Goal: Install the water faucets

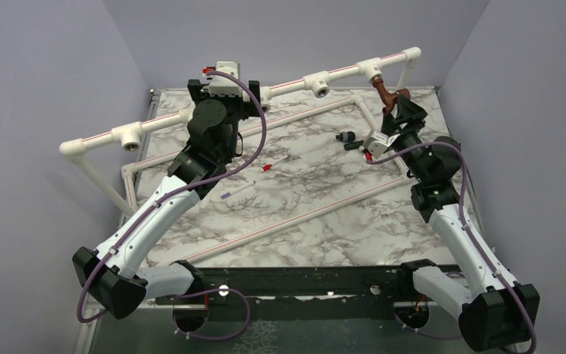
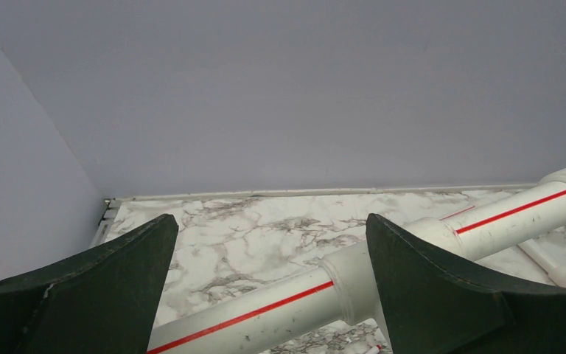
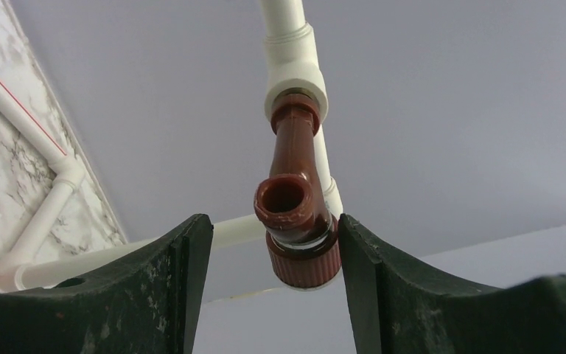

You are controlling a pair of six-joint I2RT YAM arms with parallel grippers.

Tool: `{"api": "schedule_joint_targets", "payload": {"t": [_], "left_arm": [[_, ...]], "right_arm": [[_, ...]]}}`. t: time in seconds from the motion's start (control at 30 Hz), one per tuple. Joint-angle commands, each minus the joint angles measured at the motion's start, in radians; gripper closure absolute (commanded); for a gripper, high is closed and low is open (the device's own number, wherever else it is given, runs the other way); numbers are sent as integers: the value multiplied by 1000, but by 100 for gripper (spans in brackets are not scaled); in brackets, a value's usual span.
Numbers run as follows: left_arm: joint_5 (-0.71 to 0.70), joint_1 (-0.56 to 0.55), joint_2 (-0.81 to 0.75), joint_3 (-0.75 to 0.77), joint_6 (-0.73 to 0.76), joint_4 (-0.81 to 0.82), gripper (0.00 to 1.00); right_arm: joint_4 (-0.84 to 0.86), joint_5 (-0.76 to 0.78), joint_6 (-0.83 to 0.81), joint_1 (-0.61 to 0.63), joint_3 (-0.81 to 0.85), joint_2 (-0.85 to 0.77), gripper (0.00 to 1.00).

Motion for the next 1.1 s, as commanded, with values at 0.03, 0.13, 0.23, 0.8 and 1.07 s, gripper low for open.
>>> {"api": "schedule_joint_targets", "payload": {"t": [0.03,0.13,0.23,0.8,1.07], "left_arm": [[-22,-9,25,-41,13,-110,1],[-20,-10,26,-43,13,-110,1],[-22,-10,27,-43,15,-110,1],[-27,-15,21,-46,21,-108,1],[-27,-17,16,-46,20,-106,1]], "right_arm": [[88,-3,-92,14,29,38,35],[106,2,-107,17,37,57,37],[119,7,-123,26,46,74,39],[130,1,28,49,85,74,93],[207,17,265,49,89,71,99]]}}
